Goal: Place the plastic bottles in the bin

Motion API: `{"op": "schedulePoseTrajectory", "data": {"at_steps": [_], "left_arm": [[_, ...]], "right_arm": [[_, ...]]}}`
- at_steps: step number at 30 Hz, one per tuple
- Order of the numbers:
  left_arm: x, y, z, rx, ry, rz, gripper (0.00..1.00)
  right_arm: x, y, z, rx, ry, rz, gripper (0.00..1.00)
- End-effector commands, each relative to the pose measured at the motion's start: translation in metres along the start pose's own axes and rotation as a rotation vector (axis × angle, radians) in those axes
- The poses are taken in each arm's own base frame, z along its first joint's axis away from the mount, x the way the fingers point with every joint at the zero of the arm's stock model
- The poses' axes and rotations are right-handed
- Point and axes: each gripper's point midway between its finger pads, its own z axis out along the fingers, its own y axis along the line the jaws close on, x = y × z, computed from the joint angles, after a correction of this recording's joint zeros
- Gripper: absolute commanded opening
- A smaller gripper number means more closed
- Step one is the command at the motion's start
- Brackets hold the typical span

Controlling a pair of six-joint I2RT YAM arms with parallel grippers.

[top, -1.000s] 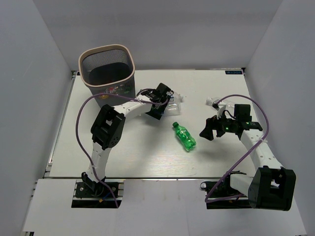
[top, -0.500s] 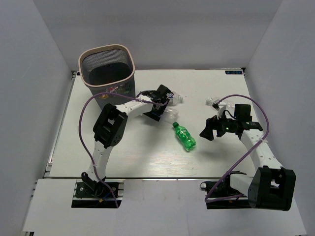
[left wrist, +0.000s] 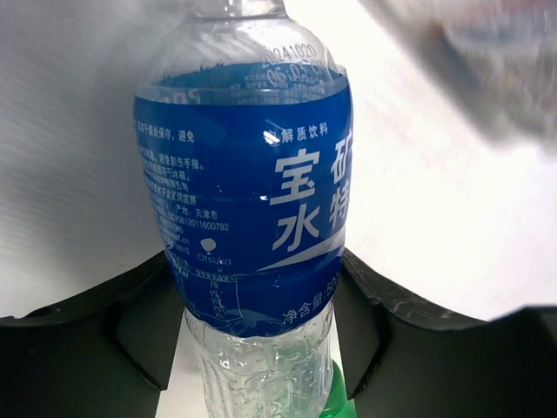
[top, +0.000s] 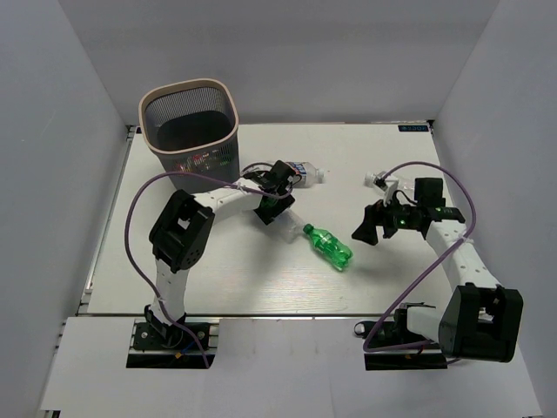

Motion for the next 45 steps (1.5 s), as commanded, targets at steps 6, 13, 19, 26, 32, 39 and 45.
{"op": "schedulePoseTrajectory", "data": {"at_steps": [6, 13, 19, 26, 32, 39, 45], "left_arm": [[0.019, -0.042, -0.075, 0.268, 0.059, 0.605, 0.05], [-0.032, -0.102, -0.165, 0.415, -0.122, 0.814, 0.03], [-0.093, -0.164, -0.256, 0.614, -0.344, 0.824, 0.04], [-0.215, -0.139, -0.311, 0.458, -0.664, 0.577, 0.12], [-0.295, -0.093, -0.362, 0.418, -0.869, 0.341, 0.14], [-0.345, -0.045, -0.346, 0.22, -0.924, 0.261, 0.38], [-0.357, -0.009, -0.29, 0.079, -0.803, 0.248, 0.96]], "right_arm": [[-0.1, -0.038, -0.036, 0.234, -0.165, -0.089, 0.91], [-0.136, -0.097, -0.062, 0.438, -0.192, 0.187, 0.86], [-0.146, -0.142, -0.076, 0.535, -0.168, 0.187, 0.8], [-0.125, -0.171, -0.067, 0.463, -0.021, 0.147, 0.84], [-0.105, -0.17, -0.059, 0.44, -0.004, 0.136, 0.85], [-0.081, -0.19, -0.05, 0.449, 0.098, 0.026, 0.9], [-0.078, -0.228, -0.048, 0.487, 0.194, -0.09, 0.9]]}}
